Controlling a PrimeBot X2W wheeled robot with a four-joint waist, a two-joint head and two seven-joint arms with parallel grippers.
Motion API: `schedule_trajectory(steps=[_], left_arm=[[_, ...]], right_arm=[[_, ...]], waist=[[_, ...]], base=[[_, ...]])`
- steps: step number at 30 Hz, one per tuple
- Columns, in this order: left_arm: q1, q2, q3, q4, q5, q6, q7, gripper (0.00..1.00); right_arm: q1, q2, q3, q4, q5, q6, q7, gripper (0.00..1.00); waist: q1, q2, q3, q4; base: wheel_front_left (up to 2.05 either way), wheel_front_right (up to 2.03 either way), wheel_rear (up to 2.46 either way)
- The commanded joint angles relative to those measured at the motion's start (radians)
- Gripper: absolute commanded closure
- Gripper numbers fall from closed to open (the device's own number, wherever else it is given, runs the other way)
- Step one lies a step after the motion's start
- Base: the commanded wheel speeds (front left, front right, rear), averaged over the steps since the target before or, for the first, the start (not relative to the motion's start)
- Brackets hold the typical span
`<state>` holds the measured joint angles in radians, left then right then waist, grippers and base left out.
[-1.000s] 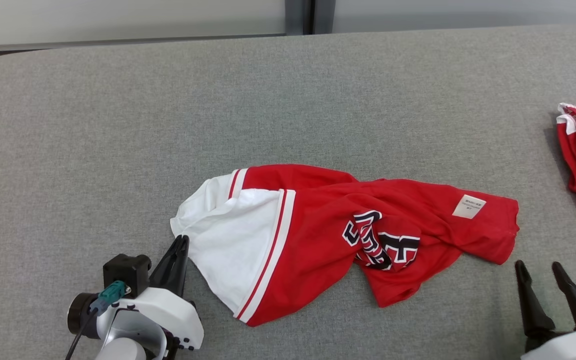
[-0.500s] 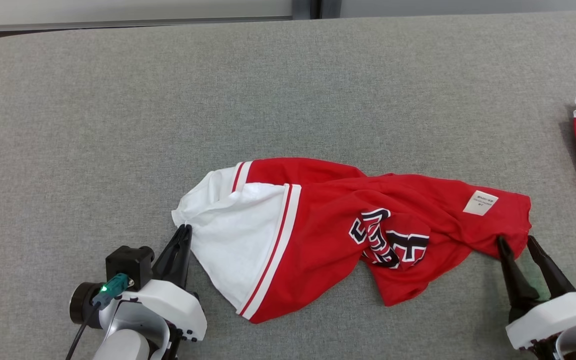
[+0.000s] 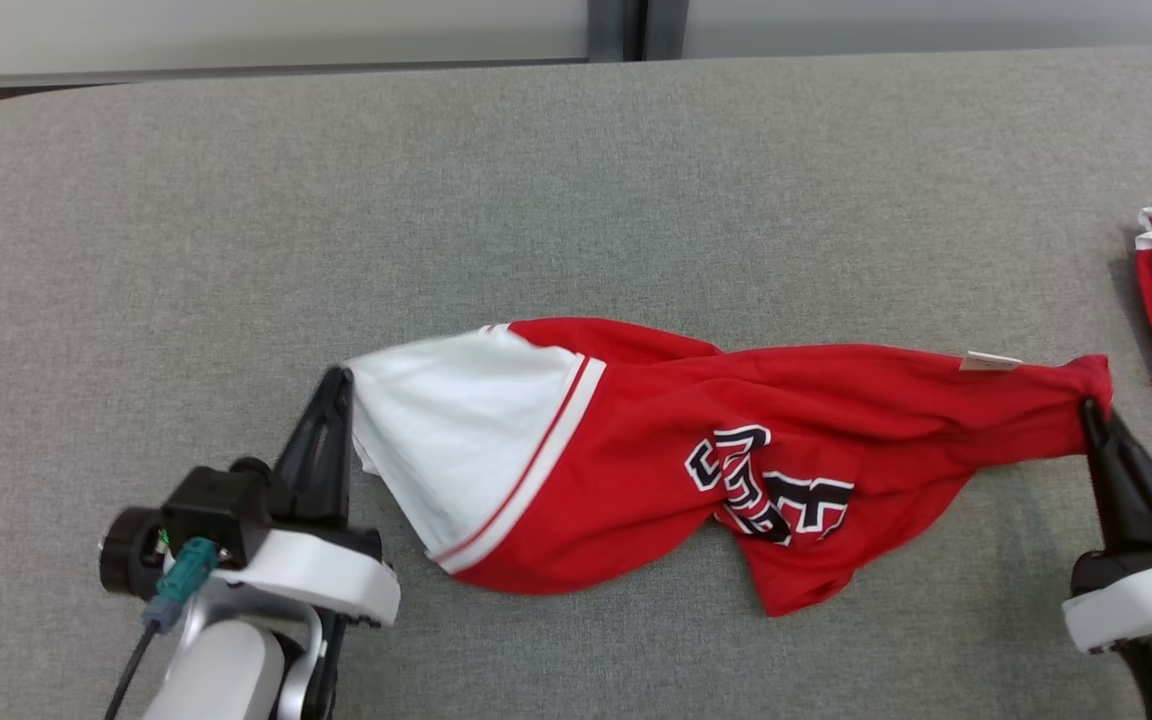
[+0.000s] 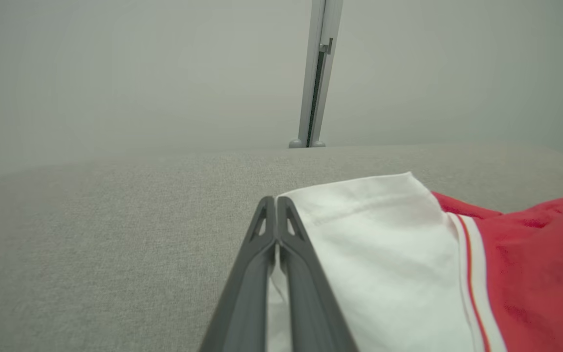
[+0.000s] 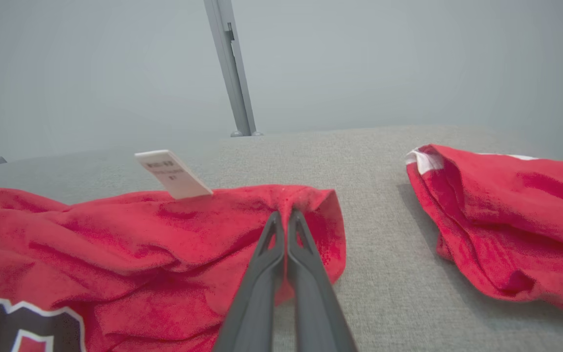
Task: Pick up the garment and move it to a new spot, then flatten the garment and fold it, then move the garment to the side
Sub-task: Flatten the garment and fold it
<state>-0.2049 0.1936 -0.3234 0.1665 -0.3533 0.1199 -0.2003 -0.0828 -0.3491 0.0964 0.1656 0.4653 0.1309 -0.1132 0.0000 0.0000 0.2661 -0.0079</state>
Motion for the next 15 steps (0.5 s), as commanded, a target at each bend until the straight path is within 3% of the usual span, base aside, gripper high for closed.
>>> schedule_trajectory(steps=[1, 7, 15], left_arm=[[-0.026, 0.010, 0.013, -0.035, 0.014, 0.014, -0.018, 1.00], [-0.091, 0.031, 0.033, -0.194, 0.062, 0.040, -0.040, 1.00], [-0.265, 0.078, 0.061, -0.314, 0.096, 0.018, -0.025, 1.00]], right_arm=[[-0.018, -0.012, -0.019, -0.030, -0.017, -0.001, 0.011, 1.00], [-0.060, -0.040, -0.075, -0.143, -0.054, -0.001, 0.054, 1.00], [-0.150, -0.080, -0.139, -0.305, -0.091, -0.001, 0.117, 1.00]], waist=[[0.0000, 0.0000, -0.014, 0.000], [0.0000, 0.0000, -0.056, 0.002], [0.0000, 0.0000, -0.118, 0.000]], base=[[0.00, 0.00, 0.00], [0.00, 0.00, 0.00], [0.00, 0.00, 0.00]])
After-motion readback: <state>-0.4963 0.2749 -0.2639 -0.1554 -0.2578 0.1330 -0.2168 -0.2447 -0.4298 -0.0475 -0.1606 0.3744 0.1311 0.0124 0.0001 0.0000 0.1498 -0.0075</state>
